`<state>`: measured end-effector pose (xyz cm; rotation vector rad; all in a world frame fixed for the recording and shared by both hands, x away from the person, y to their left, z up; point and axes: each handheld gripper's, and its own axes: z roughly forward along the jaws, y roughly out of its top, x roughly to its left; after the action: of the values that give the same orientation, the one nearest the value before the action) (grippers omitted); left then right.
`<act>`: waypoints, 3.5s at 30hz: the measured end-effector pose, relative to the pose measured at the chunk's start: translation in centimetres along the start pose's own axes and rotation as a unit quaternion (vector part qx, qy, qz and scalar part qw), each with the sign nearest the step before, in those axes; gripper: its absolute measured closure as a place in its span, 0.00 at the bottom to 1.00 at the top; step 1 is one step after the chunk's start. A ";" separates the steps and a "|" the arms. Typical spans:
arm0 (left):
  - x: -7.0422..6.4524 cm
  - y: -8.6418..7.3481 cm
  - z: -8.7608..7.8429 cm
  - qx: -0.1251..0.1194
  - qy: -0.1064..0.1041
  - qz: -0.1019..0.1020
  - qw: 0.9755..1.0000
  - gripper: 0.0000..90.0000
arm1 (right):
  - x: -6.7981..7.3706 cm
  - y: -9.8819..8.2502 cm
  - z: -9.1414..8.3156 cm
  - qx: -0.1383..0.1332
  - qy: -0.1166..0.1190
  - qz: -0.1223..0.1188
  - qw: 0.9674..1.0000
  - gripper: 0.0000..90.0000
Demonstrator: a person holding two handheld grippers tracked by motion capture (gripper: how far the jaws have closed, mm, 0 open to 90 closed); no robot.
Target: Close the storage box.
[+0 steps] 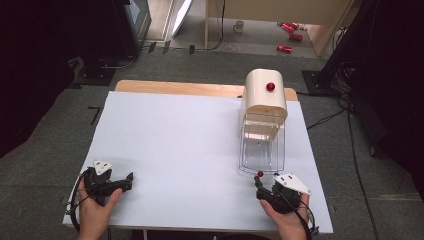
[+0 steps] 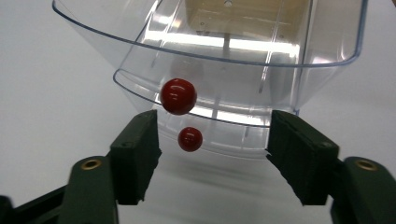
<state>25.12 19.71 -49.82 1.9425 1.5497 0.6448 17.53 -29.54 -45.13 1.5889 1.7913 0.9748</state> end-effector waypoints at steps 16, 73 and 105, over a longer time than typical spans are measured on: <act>0.0 0.0 0.0 0.000 0.000 0.000 1.000 0.02 | 0.7 0.2 0.1 -0.005 0.028 0.013 1.000 0.78; 0.0 0.0 0.0 0.000 0.000 0.001 1.000 0.02 | 0.6 3.5 -1.0 -0.026 0.020 0.001 0.999 0.85; 0.0 0.0 0.0 0.000 0.000 0.001 1.000 0.02 | -0.2 6.3 0.4 -0.031 0.008 0.001 0.999 0.85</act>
<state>25.12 19.72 -49.81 1.9440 1.5492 0.6448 21.62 -29.47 -40.31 1.5500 1.7518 1.0367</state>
